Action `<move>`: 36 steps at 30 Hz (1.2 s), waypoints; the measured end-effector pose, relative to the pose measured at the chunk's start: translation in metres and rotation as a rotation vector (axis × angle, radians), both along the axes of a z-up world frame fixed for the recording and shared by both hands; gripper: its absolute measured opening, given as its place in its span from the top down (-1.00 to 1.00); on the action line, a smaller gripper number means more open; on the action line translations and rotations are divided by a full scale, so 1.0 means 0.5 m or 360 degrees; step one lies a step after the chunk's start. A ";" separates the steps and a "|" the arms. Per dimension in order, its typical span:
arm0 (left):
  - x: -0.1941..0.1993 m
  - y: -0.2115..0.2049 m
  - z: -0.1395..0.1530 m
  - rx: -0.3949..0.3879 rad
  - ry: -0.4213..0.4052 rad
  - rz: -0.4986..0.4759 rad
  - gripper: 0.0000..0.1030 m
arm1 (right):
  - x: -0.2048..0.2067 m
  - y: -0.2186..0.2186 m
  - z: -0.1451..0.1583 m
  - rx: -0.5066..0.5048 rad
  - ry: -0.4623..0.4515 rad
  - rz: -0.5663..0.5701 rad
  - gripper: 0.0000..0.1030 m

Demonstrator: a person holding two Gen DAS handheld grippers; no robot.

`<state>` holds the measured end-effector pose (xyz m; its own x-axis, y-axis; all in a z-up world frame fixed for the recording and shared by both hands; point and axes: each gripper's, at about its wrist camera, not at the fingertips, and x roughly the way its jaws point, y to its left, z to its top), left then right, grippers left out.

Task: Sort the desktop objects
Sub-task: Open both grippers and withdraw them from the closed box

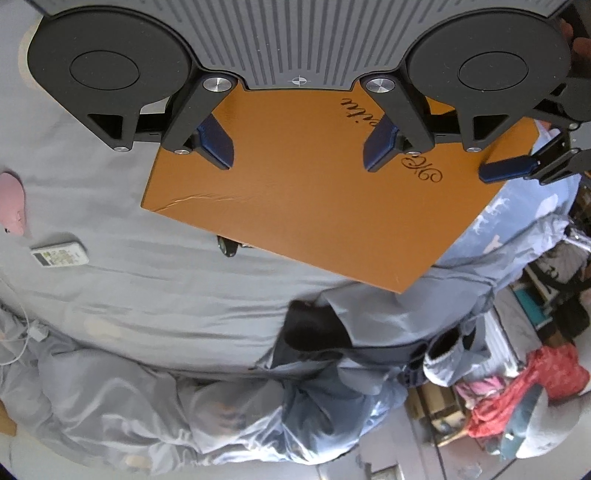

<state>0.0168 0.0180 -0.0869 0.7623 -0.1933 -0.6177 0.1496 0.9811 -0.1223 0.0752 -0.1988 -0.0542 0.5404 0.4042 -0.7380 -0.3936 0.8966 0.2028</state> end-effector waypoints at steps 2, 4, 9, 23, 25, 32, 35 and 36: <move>-0.001 -0.003 -0.002 0.0017 -0.0003 -0.0012 -0.78 | 0.003 0.003 -0.006 -0.0014 0.0015 0.0010 -0.56; -0.001 -0.005 -0.004 0.0025 -0.0005 -0.0020 -0.80 | 0.007 0.007 -0.012 -0.0023 0.0033 0.0017 -0.56; -0.003 -0.012 -0.009 0.0048 -0.0023 -0.0058 -0.87 | 0.011 0.015 -0.024 -0.0041 0.0054 0.0032 -0.56; -0.009 -0.037 -0.016 0.0168 -0.0061 -0.0098 -0.88 | 0.008 0.036 -0.032 -0.0113 0.0019 0.0101 -0.80; -0.010 -0.040 -0.016 0.0182 -0.0061 -0.0098 -0.88 | 0.007 0.038 -0.032 -0.0129 0.0009 0.0112 -0.80; -0.010 -0.054 -0.016 0.0249 -0.0063 -0.0088 -0.88 | 0.004 0.049 -0.027 -0.0163 -0.0001 0.0088 -0.78; -0.007 -0.046 -0.008 0.0211 -0.0042 -0.0067 -0.84 | -0.007 0.033 0.003 -0.0096 -0.0036 0.0038 -0.79; -0.009 -0.043 -0.003 0.0194 -0.0040 -0.0056 -0.84 | -0.015 0.026 0.018 -0.0074 -0.0064 0.0023 -0.79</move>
<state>0.0124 -0.0033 -0.0886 0.7717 -0.1448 -0.6193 0.1858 0.9826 0.0019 0.0678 -0.1857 -0.0452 0.5642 0.3778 -0.7342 -0.4136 0.8989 0.1447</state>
